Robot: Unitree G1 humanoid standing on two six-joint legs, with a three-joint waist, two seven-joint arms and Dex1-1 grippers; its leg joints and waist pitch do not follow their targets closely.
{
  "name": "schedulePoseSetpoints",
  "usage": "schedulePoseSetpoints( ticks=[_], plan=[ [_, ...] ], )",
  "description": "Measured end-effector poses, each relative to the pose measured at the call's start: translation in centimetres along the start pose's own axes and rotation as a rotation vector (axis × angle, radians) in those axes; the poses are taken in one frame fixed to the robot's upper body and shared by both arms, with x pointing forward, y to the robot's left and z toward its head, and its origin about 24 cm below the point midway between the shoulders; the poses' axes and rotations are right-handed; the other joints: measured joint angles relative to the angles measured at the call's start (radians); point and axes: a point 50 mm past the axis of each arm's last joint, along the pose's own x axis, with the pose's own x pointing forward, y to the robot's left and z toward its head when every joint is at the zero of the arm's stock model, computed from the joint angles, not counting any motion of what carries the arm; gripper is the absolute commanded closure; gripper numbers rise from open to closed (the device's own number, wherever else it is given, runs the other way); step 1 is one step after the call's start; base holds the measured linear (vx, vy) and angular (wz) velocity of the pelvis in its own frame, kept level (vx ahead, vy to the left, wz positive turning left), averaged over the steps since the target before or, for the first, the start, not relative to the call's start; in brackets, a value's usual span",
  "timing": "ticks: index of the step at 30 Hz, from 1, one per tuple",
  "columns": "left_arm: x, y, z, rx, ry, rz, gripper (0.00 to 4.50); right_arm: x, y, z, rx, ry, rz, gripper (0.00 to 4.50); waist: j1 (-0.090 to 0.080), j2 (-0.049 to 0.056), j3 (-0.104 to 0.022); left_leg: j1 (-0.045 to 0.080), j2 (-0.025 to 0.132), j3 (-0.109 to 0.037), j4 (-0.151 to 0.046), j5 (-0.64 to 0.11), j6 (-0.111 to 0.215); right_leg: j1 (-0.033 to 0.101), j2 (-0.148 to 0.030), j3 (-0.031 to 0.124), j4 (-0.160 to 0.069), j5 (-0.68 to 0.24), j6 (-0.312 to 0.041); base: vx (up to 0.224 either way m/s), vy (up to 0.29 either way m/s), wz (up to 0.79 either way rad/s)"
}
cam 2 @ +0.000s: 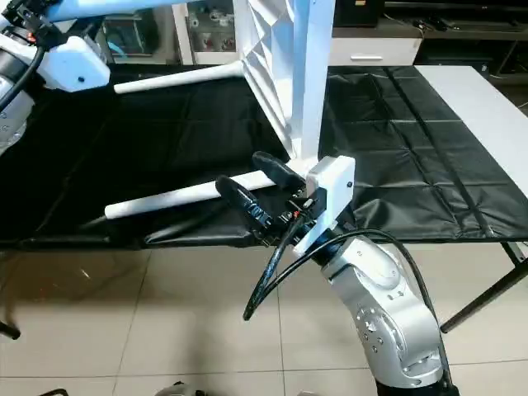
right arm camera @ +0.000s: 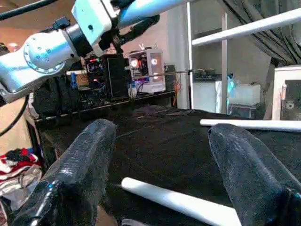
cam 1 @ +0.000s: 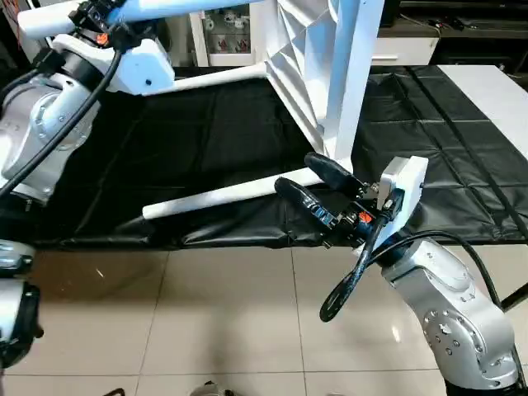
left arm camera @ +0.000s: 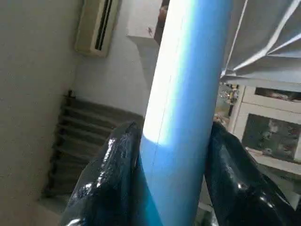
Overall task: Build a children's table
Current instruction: Flip table
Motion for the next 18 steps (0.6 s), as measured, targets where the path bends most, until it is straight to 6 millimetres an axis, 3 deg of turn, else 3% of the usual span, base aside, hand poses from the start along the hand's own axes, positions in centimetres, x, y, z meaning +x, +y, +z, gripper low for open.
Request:
schedulePoseSetpoints(
  ticks=[7,11,12,14,16,18],
  plan=[
    [0.3,-0.4,-0.7,-0.130,0.106,-0.002,2.62,-0.4,-1.6,-2.9,-0.045,0.198,-0.145,1.02,0.001,0.010,0.001,-0.003,0.000,0.001,0.000,0.001,-0.002,-0.004,-0.001,0.000,0.002,0.000,0.000,0.000,0.000,0.00],
    [0.4,-0.6,-0.8,-0.213,0.139,0.017,2.62,-1.0,-3.4,-4.1,0.006,0.213,-0.328,1.02,0.015,0.018,0.000,-0.007,0.000,0.004,-0.001,0.004,0.000,-0.011,-0.002,0.001,0.005,0.000,0.000,0.000,0.000,0.00],
    [0.4,-0.5,-0.8,-0.241,0.149,0.027,2.62,-1.3,-4.0,-4.3,0.019,0.213,-0.384,0.75,0.022,0.019,0.000,-0.009,0.000,0.006,-0.001,0.007,0.002,-0.015,-0.002,0.002,0.007,0.000,0.000,0.000,0.000,0.00],
    [0.5,-0.2,-0.9,-0.290,0.162,0.060,2.61,-2.1,-5.2,-4.6,0.042,0.218,-0.480,0.68,0.030,0.020,0.000,-0.015,0.000,0.010,-0.002,0.012,0.007,-0.021,-0.004,0.002,0.009,0.000,0.000,0.000,0.000,0.00],
    [0.4,0.1,-1.1,-0.347,0.181,0.092,2.61,-2.5,-5.7,-4.7,0.070,0.207,-0.534,0.63,0.034,0.020,0.000,-0.018,0.000,0.012,-0.002,0.014,0.010,-0.024,-0.005,0.002,0.009,0.000,0.000,0.000,0.000,0.00],
    [0.4,0.3,-1.2,-0.421,0.197,0.131,2.60,-2.5,-5.8,-4.9,0.083,0.203,-0.550,0.26,0.037,0.020,0.000,-0.019,0.000,0.013,-0.002,0.017,0.014,-0.024,-0.006,0.002,0.009,0.000,0.000,0.000,0.000,0.00]
  ],
)
